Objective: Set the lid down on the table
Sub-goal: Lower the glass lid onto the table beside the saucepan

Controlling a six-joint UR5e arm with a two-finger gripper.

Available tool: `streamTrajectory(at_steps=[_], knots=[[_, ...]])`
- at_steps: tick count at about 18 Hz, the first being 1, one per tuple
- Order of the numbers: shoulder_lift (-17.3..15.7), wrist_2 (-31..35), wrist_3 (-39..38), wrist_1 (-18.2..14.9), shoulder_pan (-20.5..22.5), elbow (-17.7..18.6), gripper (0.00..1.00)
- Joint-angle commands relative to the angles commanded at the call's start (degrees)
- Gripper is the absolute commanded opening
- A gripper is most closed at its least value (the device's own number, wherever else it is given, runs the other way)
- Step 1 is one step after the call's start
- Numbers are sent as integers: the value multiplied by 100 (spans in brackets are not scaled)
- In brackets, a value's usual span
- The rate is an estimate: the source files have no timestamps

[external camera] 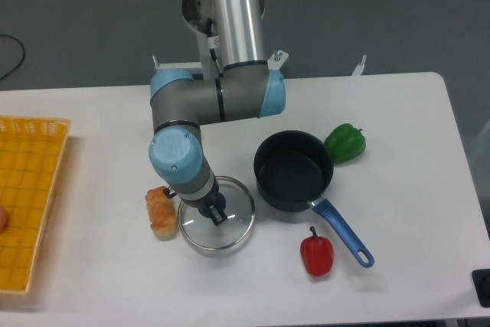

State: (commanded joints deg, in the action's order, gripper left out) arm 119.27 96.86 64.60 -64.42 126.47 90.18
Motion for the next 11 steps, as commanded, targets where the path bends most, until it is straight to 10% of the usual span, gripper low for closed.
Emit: streamTrajectory(at_steps=[11], knots=[[132,0,-88,9,-53,0,49]])
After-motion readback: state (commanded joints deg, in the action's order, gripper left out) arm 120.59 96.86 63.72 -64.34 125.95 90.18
